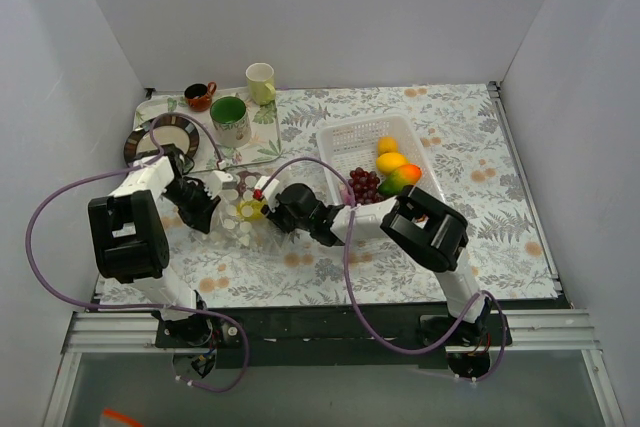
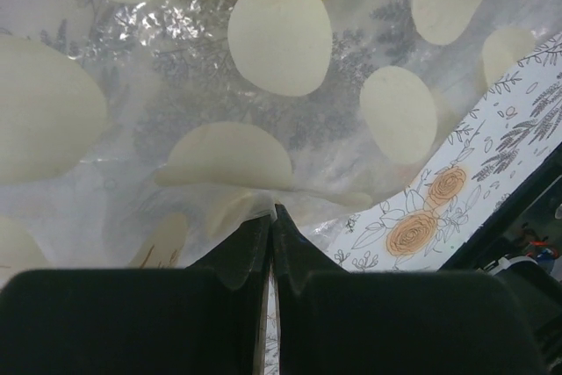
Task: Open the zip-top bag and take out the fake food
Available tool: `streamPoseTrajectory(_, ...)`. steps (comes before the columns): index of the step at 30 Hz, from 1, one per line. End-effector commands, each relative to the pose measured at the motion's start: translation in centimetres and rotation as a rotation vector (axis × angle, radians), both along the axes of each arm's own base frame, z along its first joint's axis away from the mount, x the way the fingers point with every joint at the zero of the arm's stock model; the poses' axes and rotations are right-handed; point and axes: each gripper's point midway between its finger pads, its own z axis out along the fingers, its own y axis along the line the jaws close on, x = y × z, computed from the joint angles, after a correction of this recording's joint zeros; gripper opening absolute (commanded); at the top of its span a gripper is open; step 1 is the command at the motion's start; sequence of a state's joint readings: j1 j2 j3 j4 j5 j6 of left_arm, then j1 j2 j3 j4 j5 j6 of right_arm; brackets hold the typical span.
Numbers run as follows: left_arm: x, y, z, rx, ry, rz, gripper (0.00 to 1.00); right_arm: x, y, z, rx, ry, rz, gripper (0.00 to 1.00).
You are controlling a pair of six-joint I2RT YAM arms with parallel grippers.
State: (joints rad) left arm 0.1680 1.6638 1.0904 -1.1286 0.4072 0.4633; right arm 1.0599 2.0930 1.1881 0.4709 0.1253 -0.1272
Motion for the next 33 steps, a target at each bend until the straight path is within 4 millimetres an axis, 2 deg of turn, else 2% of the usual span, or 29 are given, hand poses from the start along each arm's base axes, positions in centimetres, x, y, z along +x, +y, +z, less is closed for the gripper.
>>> streamPoseTrajectory(1, 1.7, -0.2, 0.2, -0.009, -0.085, 0.009, 0.00, -2.4, -0.5, 3.0, 0.094, 0.067, 0.046, 0.34)
streamPoseTrajectory(2, 2.2, -0.3, 0.2, -0.017, -0.106, 0.014, 0.01, -2.7, -0.7, 3.3, 0.106, 0.068, 0.053, 0.33)
streamPoseTrajectory(4, 3.3, -0.5, 0.9, -0.026, -0.141, 0.042, 0.11, -2.9, -0.9, 4.0, 0.128, 0.061, 0.054, 0.38)
streamPoseTrajectory(5, 3.6, -1.0, 1.6, -0.059, -0.148, 0.052, 0.29, -2.9, -1.0, 4.0, 0.126, 0.057, 0.056, 0.43)
streamPoseTrajectory(6, 4.7, -0.9, 2.9, -0.071, -0.191, 0.064, 0.42, -2.7, -1.1, 4.1, 0.116, 0.040, 0.061, 0.53)
streamPoseTrajectory(7, 5.1, -1.1, 3.7, -0.091, -0.206, 0.081, 0.59, -2.7, -1.0, 3.9, 0.108, 0.035, 0.066, 0.58)
streamPoseTrajectory(8, 5.4, -1.1, 4.6, -0.104, -0.231, 0.089, 0.83, -2.4, -0.7, 4.3, 0.107, 0.028, 0.065, 0.61)
streamPoseTrajectory(9, 5.8, -1.1, 5.7, -0.112, -0.267, 0.093, 0.98, -2.3, -0.5, 4.3, 0.100, 0.024, 0.068, 0.65)
streamPoseTrajectory(14, 8.1, -1.1, 10.0, -0.138, -0.387, 0.110, 0.98, -1.2, -0.1, 4.2, 0.094, -0.008, 0.053, 0.70)
streamPoseTrajectory(16, 9.2, -1.8, 12.2, -0.199, -0.397, 0.112, 0.98, -0.9, 0.0, 4.3, 0.105, -0.013, 0.049, 0.70)
streamPoseTrajectory(19, 10.3, -3.6, 13.8, -0.322, -0.385, 0.126, 0.98, -1.0, 0.5, 4.7, 0.135, -0.023, 0.067, 0.71)
streamPoseTrajectory(22, 11.9, -5.3, 12.8, -0.365, -0.365, 0.133, 0.98, -0.4, 1.0, 4.3, 0.130, -0.019, 0.063, 0.72)
streamPoseTrajectory(24, 11.5, -6.8, 10.6, -0.359, -0.317, 0.122, 0.98, 0.0, 1.1, 4.0, 0.125, -0.013, 0.061, 0.72)
streamPoseTrajectory(25, 12.3, -7.0, 10.1, -0.347, -0.349, 0.111, 0.98, 0.2, 1.2, 3.8, 0.124, -0.012, 0.061, 0.72)
streamPoseTrajectory(26, 12.3, -6.8, 8.9, -0.306, -0.344, 0.117, 0.98, 0.2, 1.3, 3.6, 0.126, -0.009, 0.066, 0.72)
streamPoseTrajectory(27, 11.7, -7.5, 7.3, -0.293, -0.310, 0.107, 0.98, 0.3, 1.4, 3.7, 0.126, -0.012, 0.068, 0.73)
streamPoseTrajectory(30, 11.5, -7.6, 4.6, -0.251, -0.272, 0.103, 0.98, 1.1, 1.3, 3.4, 0.122, -0.018, 0.048, 0.73)
streamPoseTrajectory(33, 11.6, -7.1, 3.3, -0.206, -0.276, 0.098, 0.98, 1.5, 1.1, 3.5, 0.134, -0.027, 0.031, 0.73)
